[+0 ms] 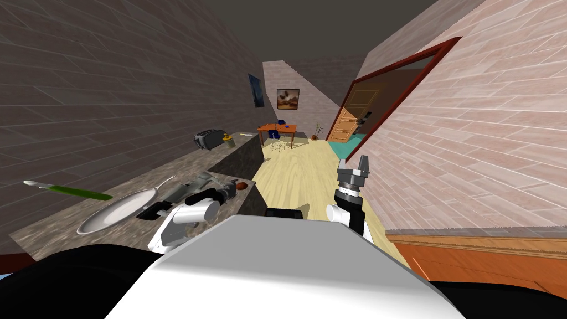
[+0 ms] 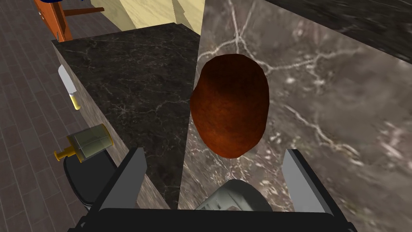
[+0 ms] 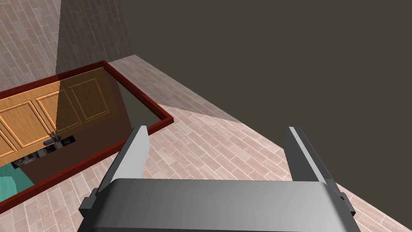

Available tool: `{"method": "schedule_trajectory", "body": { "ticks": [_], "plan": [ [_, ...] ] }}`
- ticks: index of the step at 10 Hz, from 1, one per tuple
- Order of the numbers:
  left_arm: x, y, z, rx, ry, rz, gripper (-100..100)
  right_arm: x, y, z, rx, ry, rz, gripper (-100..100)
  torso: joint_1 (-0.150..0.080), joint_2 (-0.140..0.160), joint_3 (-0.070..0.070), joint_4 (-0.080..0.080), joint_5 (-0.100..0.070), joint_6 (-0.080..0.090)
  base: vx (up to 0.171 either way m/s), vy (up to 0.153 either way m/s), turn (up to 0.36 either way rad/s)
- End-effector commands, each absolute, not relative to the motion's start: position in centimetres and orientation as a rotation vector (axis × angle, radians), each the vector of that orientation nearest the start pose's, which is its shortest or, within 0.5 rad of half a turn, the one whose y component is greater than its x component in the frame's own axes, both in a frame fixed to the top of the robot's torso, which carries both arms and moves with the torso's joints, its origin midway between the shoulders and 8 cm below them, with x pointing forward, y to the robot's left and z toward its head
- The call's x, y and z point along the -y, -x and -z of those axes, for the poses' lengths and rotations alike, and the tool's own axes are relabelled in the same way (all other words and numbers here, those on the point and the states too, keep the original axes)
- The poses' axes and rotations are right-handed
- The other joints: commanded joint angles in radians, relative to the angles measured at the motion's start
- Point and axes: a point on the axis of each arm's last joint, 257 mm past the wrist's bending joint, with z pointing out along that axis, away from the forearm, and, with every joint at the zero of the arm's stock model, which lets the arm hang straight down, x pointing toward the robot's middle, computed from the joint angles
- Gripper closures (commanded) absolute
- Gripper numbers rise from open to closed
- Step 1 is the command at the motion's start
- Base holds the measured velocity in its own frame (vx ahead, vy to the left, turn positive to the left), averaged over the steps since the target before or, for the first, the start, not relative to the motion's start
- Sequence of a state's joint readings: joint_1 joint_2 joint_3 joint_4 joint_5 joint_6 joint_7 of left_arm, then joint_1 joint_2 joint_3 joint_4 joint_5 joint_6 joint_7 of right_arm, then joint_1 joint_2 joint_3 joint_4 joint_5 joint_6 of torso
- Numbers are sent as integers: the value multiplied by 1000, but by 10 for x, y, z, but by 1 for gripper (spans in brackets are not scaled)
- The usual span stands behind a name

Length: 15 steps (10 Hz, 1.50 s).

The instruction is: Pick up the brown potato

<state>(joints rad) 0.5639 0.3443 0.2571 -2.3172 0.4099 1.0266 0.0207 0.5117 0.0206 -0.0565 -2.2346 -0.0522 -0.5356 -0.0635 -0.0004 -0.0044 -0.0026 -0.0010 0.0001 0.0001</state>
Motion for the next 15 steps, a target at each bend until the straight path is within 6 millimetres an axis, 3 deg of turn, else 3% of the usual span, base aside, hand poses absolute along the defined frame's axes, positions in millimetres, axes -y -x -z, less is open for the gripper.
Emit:
{"method": "schedule_trajectory", "body": {
  "ticks": [1,3,4,5,13,14,15],
  "plan": [
    [-393,-301,302,-1647,1849,586,-100,310,-340,-8,-550,-736,-1325,0,0,0,0,0,0,0,69,-6,29],
    [-392,-302,304,-1651,1851,584,-100,310,-340,-8,-550,-736,-1325,0,0,0,0,0,0,0,51,-3,9],
    [-392,-301,305,-1654,1855,581,0,309,-340,-8,-550,-736,-1325,0,0,2,1,0,0,0,6,0,0],
    [-398,-310,308,-1638,1864,575,-100,309,-340,-8,-550,-736,-1325,0,0,3,2,1,0,0,-33,3,-109],
    [-417,-346,321,-1580,1903,553,-100,309,-340,-8,-550,-736,-1325,0,0,8,4,2,0,0,-59,2,-72],
    [-415,-343,320,-1585,1899,555,-100,309,-340,-8,-550,-736,-1325,0,1,7,4,2,0,0,-18,5,-13],
    [-415,-343,320,-1584,1900,555,100,309,-340,-8,-550,-736,-1325,0,1,6,4,1,0,0,-6,-1,9]
  ]
}}
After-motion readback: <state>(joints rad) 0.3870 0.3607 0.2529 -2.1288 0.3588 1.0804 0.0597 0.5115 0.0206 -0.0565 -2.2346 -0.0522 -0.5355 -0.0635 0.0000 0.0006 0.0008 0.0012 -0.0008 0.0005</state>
